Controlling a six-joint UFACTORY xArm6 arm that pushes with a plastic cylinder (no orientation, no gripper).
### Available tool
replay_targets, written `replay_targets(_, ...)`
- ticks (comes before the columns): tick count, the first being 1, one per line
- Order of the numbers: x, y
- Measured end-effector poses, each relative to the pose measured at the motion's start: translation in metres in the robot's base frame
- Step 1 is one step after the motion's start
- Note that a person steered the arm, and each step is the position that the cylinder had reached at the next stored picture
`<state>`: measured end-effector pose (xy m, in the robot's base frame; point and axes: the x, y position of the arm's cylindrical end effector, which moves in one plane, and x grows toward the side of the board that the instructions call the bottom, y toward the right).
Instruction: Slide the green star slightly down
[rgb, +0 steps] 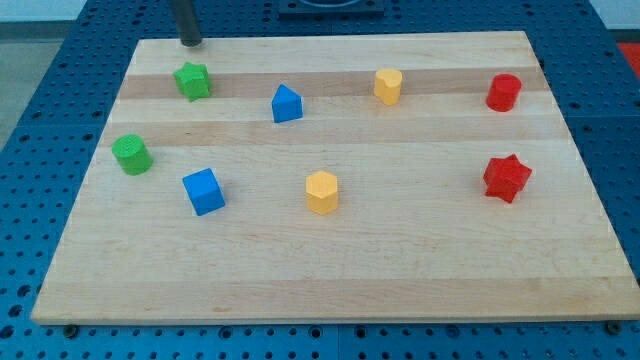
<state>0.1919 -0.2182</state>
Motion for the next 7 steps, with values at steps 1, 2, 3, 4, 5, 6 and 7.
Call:
replay_targets(1, 0.0, 0.0)
replay_targets(2, 0.007, 0.001)
replay_targets(3, 0.053, 0.007)
replay_targets(4, 0.053, -0.003)
replay_targets(5, 0.08, -0.003)
replay_targets(6, 0.101, -0.001)
replay_targets(7, 0.106, -0.001)
